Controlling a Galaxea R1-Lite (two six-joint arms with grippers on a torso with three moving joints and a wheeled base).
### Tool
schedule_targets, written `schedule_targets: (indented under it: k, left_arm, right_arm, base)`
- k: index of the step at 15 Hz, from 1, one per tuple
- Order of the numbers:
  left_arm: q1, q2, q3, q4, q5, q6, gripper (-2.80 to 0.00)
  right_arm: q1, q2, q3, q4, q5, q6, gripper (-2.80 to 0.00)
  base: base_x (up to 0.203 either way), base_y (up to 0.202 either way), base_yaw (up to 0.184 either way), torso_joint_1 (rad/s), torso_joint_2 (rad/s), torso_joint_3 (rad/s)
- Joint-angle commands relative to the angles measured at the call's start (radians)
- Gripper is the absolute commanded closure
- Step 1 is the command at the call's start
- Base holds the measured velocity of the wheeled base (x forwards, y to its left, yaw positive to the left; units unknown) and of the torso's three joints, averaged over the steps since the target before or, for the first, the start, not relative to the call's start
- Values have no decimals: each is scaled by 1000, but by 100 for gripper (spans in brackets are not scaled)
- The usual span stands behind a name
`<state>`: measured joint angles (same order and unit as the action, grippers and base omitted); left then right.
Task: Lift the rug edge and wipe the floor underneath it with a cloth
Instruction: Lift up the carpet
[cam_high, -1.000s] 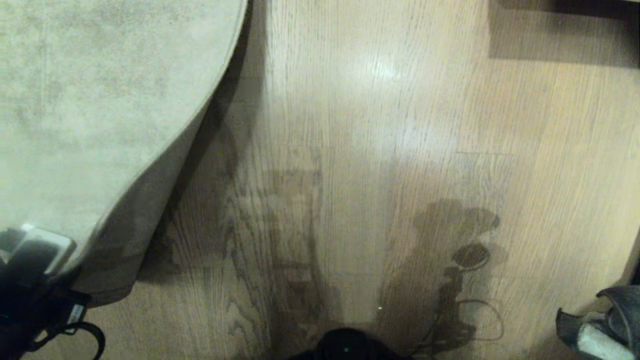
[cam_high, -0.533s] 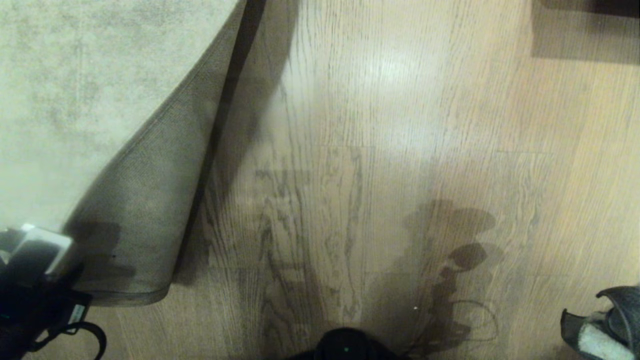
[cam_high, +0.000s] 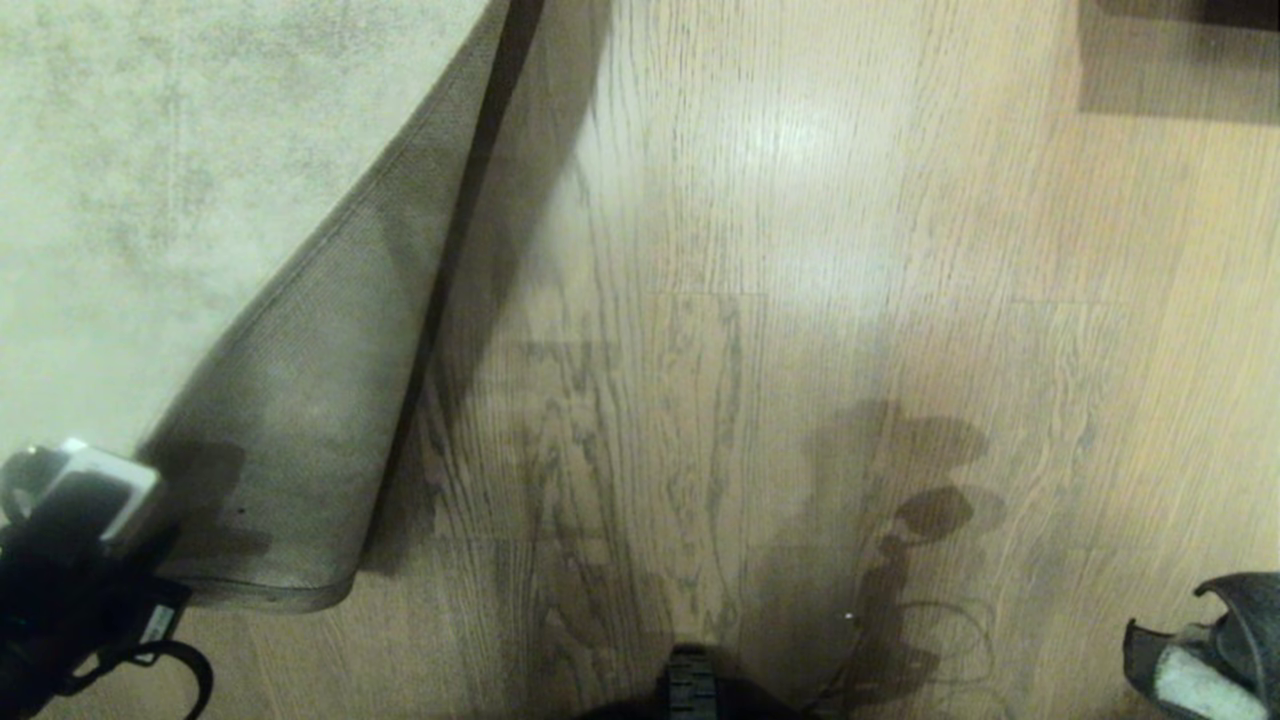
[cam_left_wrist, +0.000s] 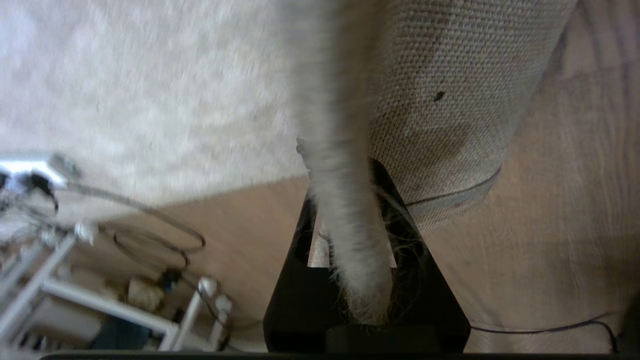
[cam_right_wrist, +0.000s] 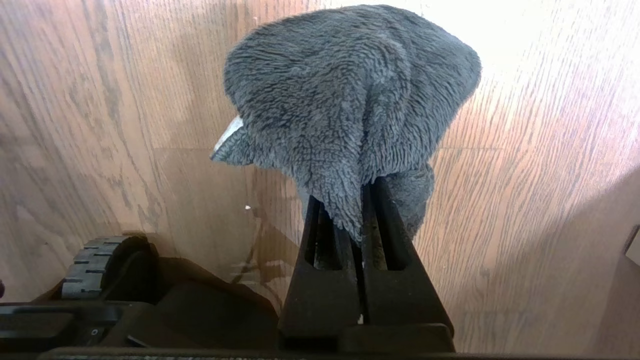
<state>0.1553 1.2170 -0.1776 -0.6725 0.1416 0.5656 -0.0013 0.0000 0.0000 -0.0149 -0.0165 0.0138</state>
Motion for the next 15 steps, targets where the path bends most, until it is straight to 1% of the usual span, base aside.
schedule_targets:
  k: [1, 3, 6, 7, 8, 11, 12, 13, 15]
  left_arm:
    - [14, 4, -79, 29, -18, 36, 0]
    - [31, 13, -152, 61, -56, 80, 0]
    - [74, 44, -238, 62, -157, 142, 0]
    - [88, 44, -255, 59, -171, 157, 0]
    - [97, 37, -261, 52, -169, 167, 0]
    - [168, 15, -276, 1, -175, 180, 0]
    - [194, 17, -279, -28, -189, 179, 0]
    - [219, 21, -281, -42, -221, 177, 0]
    - [271, 24, -290, -50, -270, 176, 0]
  right_arm:
    - [0, 2, 0, 1, 0, 1, 0]
    - [0, 2, 0, 1, 0, 0, 0]
    - [0, 1, 0, 0, 0, 0, 0]
    - [0, 1, 0, 1, 0, 0, 0]
    - [0, 2, 0, 0, 0, 0, 0]
    - [0, 0, 0, 0, 0, 0, 0]
    - [0, 2, 0, 1, 0, 0, 0]
    - [0, 2, 0, 0, 0, 0, 0]
    - [0, 1, 0, 0, 0, 0, 0]
  base:
    - [0, 0, 0, 0, 0, 0]
    - [0, 0, 0, 0, 0, 0]
    - [0, 0, 0, 0, 0, 0]
    - [0, 0, 0, 0, 0, 0]
    - [0, 0, 0, 0, 0, 0]
    - [0, 0, 0, 0, 0, 0]
    - [0, 0, 0, 0, 0, 0]
    - [0, 0, 0, 0, 0, 0]
    - [0, 0, 0, 0, 0, 0]
